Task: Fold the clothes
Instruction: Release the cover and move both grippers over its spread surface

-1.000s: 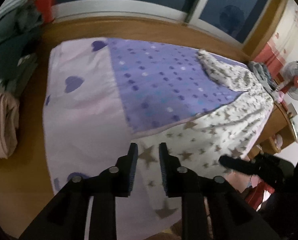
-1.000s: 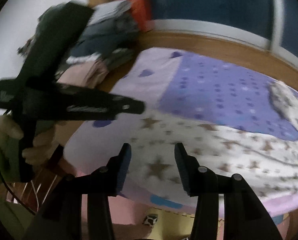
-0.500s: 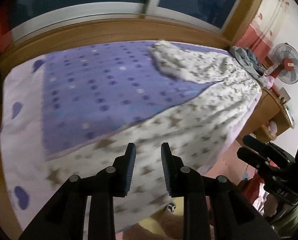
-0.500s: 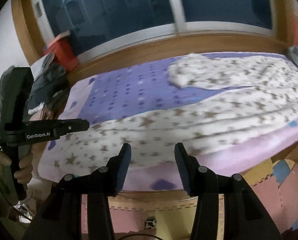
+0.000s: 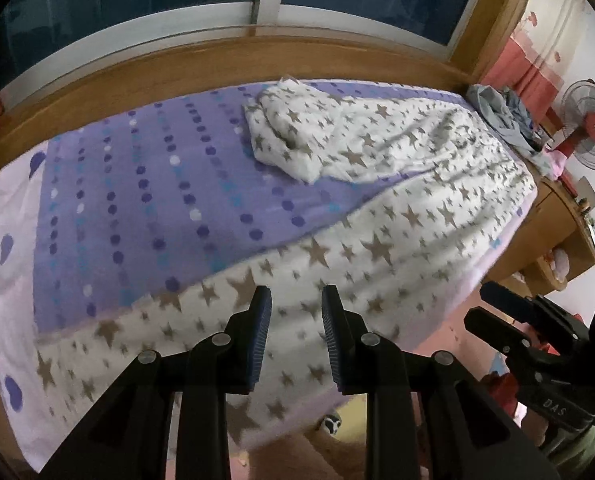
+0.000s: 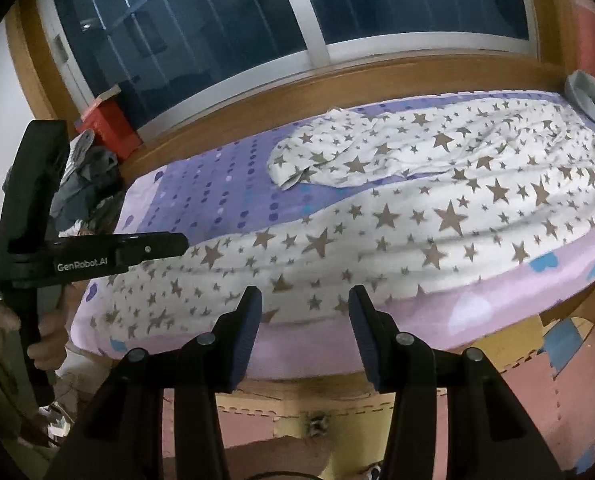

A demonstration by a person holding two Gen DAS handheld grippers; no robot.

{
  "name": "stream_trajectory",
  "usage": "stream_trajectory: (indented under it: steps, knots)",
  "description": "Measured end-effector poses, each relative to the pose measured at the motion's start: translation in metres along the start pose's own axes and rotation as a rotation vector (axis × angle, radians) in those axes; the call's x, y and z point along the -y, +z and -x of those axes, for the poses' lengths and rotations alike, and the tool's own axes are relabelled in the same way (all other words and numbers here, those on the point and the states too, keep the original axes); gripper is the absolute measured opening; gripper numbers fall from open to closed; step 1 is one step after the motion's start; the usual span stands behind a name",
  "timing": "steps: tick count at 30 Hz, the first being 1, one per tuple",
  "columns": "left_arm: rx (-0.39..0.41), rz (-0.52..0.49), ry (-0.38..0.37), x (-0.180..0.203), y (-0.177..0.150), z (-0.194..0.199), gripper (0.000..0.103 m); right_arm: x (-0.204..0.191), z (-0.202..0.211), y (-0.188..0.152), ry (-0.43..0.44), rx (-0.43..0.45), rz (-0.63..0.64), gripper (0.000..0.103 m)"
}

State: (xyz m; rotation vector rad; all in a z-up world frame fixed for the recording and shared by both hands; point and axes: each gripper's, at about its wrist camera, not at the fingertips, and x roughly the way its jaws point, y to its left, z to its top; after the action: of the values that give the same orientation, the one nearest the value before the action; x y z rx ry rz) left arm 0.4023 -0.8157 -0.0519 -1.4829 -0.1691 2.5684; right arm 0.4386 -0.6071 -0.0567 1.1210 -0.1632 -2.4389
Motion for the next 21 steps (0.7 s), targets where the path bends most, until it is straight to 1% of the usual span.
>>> stream_trajectory:
  steps: [4, 7, 10, 11, 14, 17, 21]
  knots:
    - [0.033, -0.037, -0.038, -0.007, 0.031, -0.012, 0.026, 0.006, -0.019, 0.021, -0.059, -0.008, -0.034, 0.045]
    - [0.041, -0.087, -0.093, -0.008, 0.057, -0.026, 0.026, 0.010, -0.036, 0.038, -0.089, -0.023, -0.066, 0.046]
    - [0.024, -0.144, -0.078, -0.004, 0.076, -0.043, 0.026, 0.013, -0.050, 0.054, -0.144, -0.019, -0.110, 0.045]
    - [0.016, -0.158, -0.077, -0.002, 0.081, -0.048, 0.026, 0.014, -0.052, 0.056, -0.145, -0.019, -0.129, 0.045]
    - [0.001, -0.165, -0.105, -0.003, 0.087, -0.054, 0.026, 0.013, -0.064, 0.060, -0.143, -0.041, -0.159, 0.046]
    - [0.004, -0.154, -0.142, -0.004, 0.088, -0.056, 0.026, 0.013, -0.075, 0.064, -0.160, -0.071, -0.147, 0.045]
    - [-0.017, -0.171, -0.207, 0.006, 0.082, -0.060, 0.026, 0.020, -0.074, 0.069, -0.191, -0.075, -0.150, 0.046]
